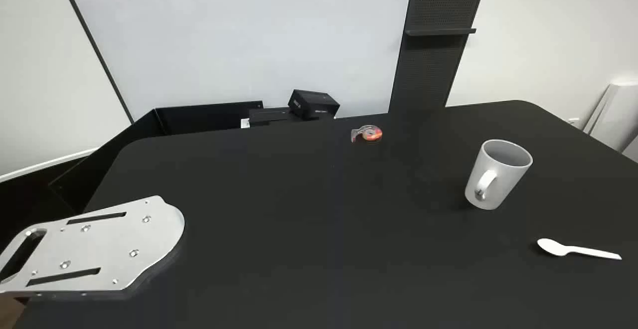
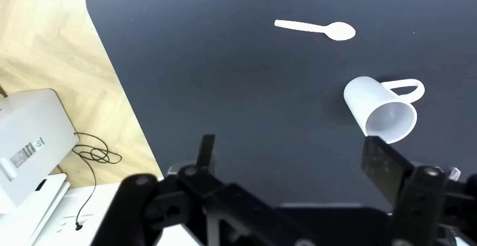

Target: Pick up the white spoon from the table and put it in the mug cup

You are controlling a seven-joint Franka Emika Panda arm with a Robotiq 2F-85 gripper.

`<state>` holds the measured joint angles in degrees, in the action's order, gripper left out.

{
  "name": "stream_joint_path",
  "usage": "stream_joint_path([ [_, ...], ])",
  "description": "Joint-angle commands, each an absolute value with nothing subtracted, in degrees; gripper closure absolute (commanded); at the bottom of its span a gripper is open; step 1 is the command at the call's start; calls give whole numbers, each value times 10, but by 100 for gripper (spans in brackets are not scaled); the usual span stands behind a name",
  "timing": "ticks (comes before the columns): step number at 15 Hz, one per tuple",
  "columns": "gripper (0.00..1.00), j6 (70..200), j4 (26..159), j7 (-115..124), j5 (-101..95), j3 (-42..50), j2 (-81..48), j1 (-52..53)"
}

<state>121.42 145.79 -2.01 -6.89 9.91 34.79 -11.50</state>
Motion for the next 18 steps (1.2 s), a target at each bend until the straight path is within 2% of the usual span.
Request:
stream_joint_path([
  [1, 0, 1213, 1457, -21, -68, 98, 348, -116],
  [12, 0, 1213, 1457, -21, -68, 98, 348, -116],
  [18, 0, 1212, 1427, -185, -84, 121, 285, -68],
])
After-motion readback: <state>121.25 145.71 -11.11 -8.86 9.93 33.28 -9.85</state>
